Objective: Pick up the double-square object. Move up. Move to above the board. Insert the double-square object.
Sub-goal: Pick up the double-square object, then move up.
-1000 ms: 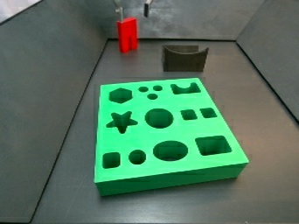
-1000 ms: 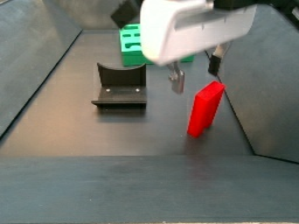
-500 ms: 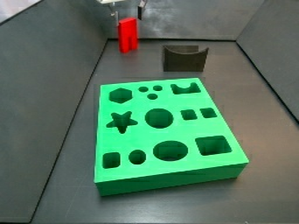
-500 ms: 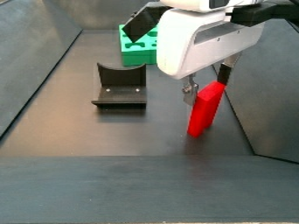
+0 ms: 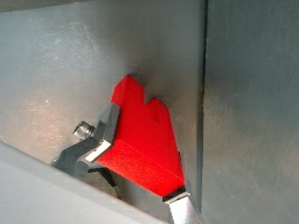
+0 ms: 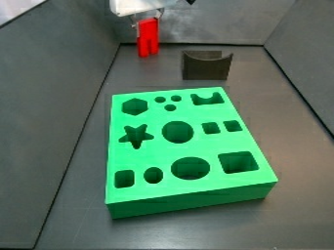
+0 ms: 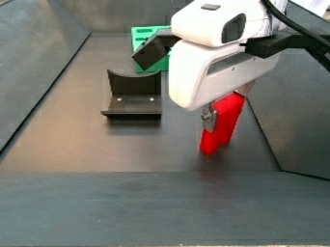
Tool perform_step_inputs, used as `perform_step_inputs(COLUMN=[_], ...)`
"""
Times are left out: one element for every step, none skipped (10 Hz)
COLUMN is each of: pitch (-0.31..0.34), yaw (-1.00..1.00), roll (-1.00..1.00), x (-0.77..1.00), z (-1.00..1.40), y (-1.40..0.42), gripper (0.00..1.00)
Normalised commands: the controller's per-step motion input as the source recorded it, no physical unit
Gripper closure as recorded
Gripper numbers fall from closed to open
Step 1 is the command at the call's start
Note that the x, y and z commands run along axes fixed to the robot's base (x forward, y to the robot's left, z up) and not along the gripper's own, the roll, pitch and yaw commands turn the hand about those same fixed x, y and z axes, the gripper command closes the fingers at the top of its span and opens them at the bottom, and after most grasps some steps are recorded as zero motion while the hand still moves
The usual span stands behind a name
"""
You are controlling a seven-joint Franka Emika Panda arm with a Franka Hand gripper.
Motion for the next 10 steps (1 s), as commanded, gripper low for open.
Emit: perform_step_inputs(pitch=[0.0, 0.0, 0.0, 0.0, 0.0, 0.0, 0.0, 0.0, 0.0, 0.023], yaw=[0.0, 0.0, 0.0, 0.0, 0.0, 0.0, 0.0, 0.0, 0.0, 0.03], roll=[0.0, 0.0, 0.0, 0.0, 0.0, 0.0, 0.0, 0.0, 0.0, 0.01], x=[0.0, 0.0, 0.0, 0.0, 0.0, 0.0, 0.0, 0.0, 0.0, -0.04], z=[0.0, 0.0, 0.0, 0.0, 0.0, 0.0, 0.0, 0.0, 0.83, 0.8], y=[0.0, 0.0, 0.0, 0.0, 0.0, 0.0, 0.0, 0.0, 0.0, 0.07], gripper=[1.0, 1.0, 1.0, 1.0, 1.0, 1.0, 1.0, 1.0, 1.0, 1.0])
